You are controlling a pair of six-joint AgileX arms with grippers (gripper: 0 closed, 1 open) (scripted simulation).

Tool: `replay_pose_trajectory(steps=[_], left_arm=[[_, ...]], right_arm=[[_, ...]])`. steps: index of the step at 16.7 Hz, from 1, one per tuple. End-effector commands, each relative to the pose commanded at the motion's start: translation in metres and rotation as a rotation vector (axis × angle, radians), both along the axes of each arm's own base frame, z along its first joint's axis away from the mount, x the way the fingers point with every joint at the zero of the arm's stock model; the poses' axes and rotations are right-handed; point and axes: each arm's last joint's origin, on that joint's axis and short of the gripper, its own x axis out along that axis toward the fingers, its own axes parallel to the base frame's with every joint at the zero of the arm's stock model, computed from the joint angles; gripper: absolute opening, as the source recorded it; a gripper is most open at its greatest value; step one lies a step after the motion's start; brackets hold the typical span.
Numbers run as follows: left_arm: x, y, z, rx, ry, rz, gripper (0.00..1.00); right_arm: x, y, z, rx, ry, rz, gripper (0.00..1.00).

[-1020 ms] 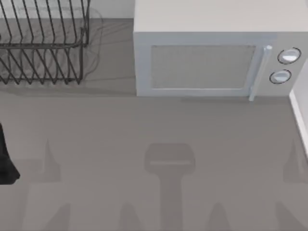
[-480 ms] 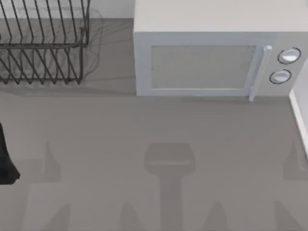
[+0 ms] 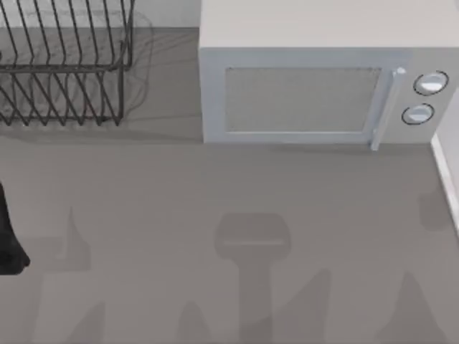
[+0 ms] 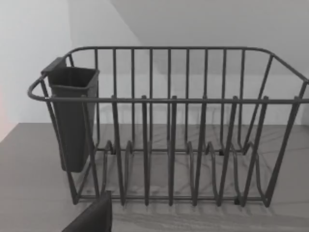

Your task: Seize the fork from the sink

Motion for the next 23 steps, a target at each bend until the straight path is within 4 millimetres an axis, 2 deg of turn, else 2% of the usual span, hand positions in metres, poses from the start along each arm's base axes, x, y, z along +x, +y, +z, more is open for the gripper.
replay_pose_trajectory(steps=[4,7,10,14,16,19,23], left_arm=[[0.0,0.0,0.0,0.0,0.0,0.0,1.0],[0.0,0.0,0.0,0.0,0.0,0.0,1.0],[0.0,0.0,0.0,0.0,0.0,0.0,1.0],[0.0,0.0,0.0,0.0,0.0,0.0,1.0],[0.0,0.0,0.0,0.0,0.0,0.0,1.0],[0.0,0.0,0.0,0.0,0.0,0.0,1.0],[0.0,0.0,0.0,0.0,0.0,0.0,1.0]], right_arm=[[0.063,-0.014,0.027,-0.009,0.268,-0.02,1.0],[0.12,-0.029,0.028,-0.004,0.474,-0.029,1.0],[0.175,-0.048,0.011,0.012,0.669,-0.031,1.0],[0.233,-0.074,-0.031,0.045,0.892,-0.027,1.0],[0.252,-0.084,-0.053,0.061,0.978,-0.022,1.0],[0.269,-0.095,-0.08,0.081,1.069,-0.016,1.0],[0.274,-0.099,-0.09,0.088,1.098,-0.013,1.0]])
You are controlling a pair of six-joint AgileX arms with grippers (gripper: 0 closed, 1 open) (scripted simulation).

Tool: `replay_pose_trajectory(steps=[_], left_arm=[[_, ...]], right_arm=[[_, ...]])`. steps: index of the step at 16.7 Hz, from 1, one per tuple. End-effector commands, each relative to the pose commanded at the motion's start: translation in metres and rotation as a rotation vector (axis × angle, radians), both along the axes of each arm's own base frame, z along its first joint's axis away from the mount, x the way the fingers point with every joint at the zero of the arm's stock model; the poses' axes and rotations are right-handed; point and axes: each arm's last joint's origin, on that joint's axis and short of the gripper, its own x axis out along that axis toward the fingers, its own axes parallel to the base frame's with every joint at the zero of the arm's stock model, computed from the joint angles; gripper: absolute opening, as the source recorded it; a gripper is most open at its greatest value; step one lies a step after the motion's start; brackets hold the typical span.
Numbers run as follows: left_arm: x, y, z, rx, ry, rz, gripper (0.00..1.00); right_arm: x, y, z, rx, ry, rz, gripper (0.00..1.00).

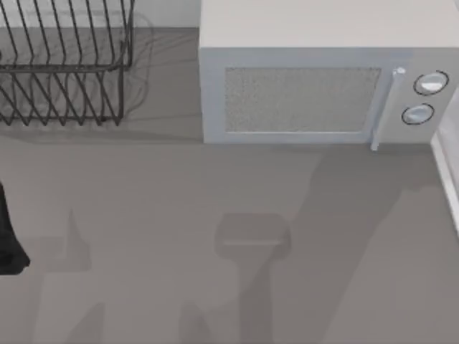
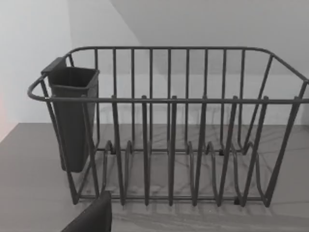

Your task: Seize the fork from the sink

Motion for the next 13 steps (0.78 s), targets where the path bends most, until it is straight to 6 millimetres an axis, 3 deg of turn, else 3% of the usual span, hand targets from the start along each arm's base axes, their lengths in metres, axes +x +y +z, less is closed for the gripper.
replay_pose_trajectory(steps=[4,6,13], left_arm=[[0.0,0.0,0.0,0.0,0.0,0.0,1.0],[0.0,0.0,0.0,0.0,0.0,0.0,1.0],[0.0,0.0,0.0,0.0,0.0,0.0,1.0]], right_arm=[[0.0,0.002,-0.001,0.0,0.0,0.005,1.0],[0.002,0.002,-0.014,0.001,0.003,0.004,1.0],[0.006,-0.001,-0.113,-0.003,-0.01,0.001,1.0]])
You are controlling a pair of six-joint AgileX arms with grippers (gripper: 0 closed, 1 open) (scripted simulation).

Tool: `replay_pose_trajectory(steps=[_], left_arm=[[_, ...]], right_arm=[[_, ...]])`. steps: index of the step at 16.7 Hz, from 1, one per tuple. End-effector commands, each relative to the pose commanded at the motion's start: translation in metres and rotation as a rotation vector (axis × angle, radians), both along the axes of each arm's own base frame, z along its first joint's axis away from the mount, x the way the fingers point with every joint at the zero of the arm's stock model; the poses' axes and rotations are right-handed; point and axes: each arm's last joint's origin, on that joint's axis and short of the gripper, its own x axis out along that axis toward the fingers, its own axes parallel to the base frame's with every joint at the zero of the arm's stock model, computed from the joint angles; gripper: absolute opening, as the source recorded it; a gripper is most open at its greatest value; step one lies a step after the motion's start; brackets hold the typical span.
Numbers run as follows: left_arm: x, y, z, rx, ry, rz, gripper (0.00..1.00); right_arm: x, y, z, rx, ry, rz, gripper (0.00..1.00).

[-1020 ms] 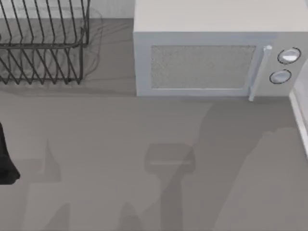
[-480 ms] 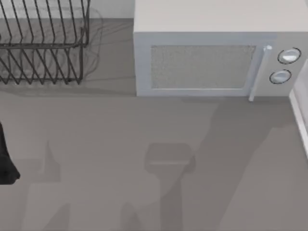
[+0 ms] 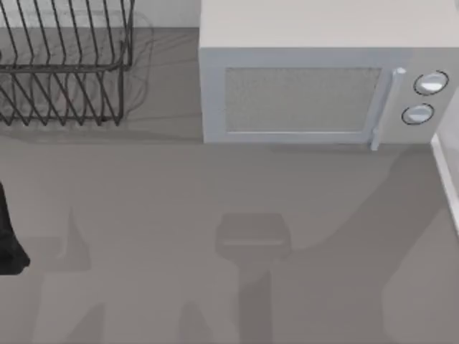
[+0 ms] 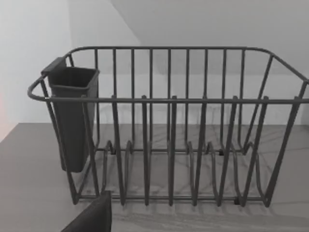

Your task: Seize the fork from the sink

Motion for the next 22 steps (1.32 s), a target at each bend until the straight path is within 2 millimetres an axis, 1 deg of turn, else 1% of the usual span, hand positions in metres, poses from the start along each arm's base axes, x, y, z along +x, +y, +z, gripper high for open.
replay_pose_trajectory(steps=[2,3,4,7,20,21,22], left_arm=[[0.0,0.0,0.0,0.0,0.0,0.0,1.0],[0.0,0.0,0.0,0.0,0.0,0.0,1.0],[0.0,0.0,0.0,0.0,0.0,0.0,1.0],[0.0,0.0,0.0,0.0,0.0,0.0,1.0],[0.0,0.0,0.0,0.0,0.0,0.0,1.0],[0.0,0.0,0.0,0.0,0.0,0.0,1.0],[0.0,0.0,0.0,0.0,0.0,0.0,1.0]], right_arm=[[-0.003,0.0,-0.024,0.001,0.004,-0.001,1.0],[-0.005,0.001,-0.031,0.002,0.008,-0.001,1.0],[-0.006,0.001,-0.034,0.003,0.01,-0.001,1.0],[-0.006,0.001,-0.034,0.003,0.01,-0.001,1.0],[-0.006,0.001,-0.034,0.003,0.01,-0.001,0.02],[-0.006,0.001,-0.034,0.003,0.01,-0.001,0.0],[-0.006,0.001,-0.034,0.003,0.01,-0.001,0.0]])
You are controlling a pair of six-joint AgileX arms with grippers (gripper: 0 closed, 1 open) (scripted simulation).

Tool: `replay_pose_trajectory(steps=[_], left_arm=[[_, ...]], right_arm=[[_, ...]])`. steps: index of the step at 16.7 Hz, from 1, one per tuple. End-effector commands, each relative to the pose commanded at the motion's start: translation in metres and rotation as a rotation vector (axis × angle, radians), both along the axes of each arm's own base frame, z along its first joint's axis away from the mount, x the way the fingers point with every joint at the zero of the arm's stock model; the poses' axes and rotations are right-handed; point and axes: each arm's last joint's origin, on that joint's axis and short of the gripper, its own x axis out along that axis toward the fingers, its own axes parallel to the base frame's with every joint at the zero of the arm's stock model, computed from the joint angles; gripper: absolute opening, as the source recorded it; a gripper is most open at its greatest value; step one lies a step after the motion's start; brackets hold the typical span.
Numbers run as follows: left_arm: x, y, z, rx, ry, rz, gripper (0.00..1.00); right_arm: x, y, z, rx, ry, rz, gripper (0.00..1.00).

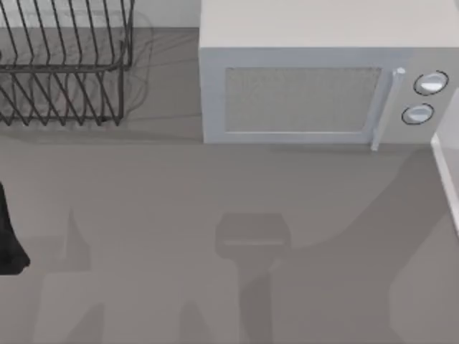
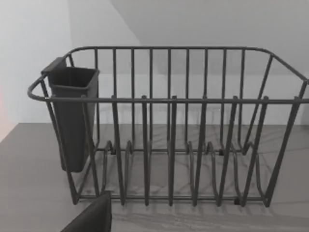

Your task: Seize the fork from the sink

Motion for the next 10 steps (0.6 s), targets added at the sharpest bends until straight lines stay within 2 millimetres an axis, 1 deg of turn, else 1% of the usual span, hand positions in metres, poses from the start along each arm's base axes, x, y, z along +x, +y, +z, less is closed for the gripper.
replay_pose_trajectory(steps=[6,7,8,10], left_arm=[[0.0,0.0,0.0,0.0,0.0,0.0,1.0],[0.0,0.0,0.0,0.0,0.0,0.0,1.0],[0.0,0.0,0.0,0.0,0.0,0.0,1.0],[0.0,0.0,0.0,0.0,0.0,0.0,1.0]], right_arm=[[0.0,0.0,0.0,0.0,0.0,0.0,0.0],[0.006,0.0,0.023,-0.001,-0.047,-0.007,0.0],[0.006,0.0,0.024,-0.001,-0.048,-0.007,0.0],[0.009,-0.001,0.037,-0.002,-0.054,-0.007,0.0]])
